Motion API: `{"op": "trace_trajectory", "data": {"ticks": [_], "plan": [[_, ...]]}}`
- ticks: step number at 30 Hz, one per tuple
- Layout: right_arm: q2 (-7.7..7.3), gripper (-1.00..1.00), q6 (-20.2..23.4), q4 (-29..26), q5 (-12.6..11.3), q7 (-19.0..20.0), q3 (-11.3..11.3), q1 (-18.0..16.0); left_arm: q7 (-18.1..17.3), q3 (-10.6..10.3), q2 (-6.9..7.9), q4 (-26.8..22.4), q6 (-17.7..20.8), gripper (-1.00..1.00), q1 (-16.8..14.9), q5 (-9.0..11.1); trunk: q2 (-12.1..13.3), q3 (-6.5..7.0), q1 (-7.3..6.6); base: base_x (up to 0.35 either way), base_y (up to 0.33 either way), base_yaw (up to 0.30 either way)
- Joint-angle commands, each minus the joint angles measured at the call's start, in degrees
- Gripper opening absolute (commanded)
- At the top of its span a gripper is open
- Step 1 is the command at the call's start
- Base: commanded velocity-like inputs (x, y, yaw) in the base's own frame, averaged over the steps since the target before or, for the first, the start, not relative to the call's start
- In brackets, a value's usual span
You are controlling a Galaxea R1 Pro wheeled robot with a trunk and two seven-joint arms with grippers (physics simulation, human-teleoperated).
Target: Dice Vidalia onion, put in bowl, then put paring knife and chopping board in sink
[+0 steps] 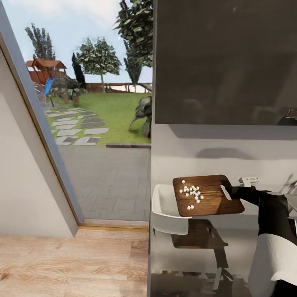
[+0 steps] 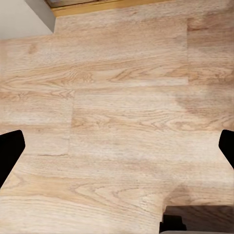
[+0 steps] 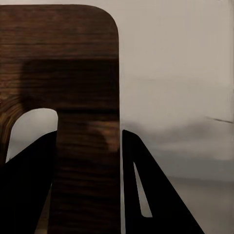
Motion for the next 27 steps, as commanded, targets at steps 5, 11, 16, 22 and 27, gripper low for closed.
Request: {"op": "trace_trajectory", "data": {"ticks": [5, 11, 16, 22, 27], "plan": [[0.01, -1.00, 0.13, -0.09, 0.34, 0.40, -0.09, -0.08, 0.07, -0.49, -0.03, 0.20, -0.32, 1.00, -0.09, 0.42, -0.14, -0.13, 0.04, 0.000, 0.000, 0.000], [0.01, -1.00, 0.12, -0.08, 0.34, 0.39, -0.02, -0.08, 0.07, -0.48, -0.03, 0.20, -0.30, 1.00, -0.09, 0.40, -0.14, -0.13, 0.04, 0.062, 0.000, 0.000], [0.09, -1.00, 0.11, -0.08, 0.42, 0.37, -0.01, -0.08, 0.07, -0.49, -0.03, 0.20, -0.31, 1.00, -0.09, 0.38, -0.14, -0.13, 0.04, 0.120, 0.000, 0.000], [0.10, -1.00, 0.11, -0.04, 0.43, 0.39, -0.01, -0.08, 0.07, -0.49, -0.03, 0.20, -0.30, 1.00, -0.09, 0.38, -0.14, -0.13, 0.04, 0.079, 0.000, 0.000], [0.10, -1.00, 0.11, -0.03, 0.43, 0.39, -0.01, -0.08, 0.07, -0.46, -0.03, 0.20, -0.29, 1.00, -0.09, 0.42, -0.14, -0.13, 0.04, 0.009, 0.000, 0.000]]}}
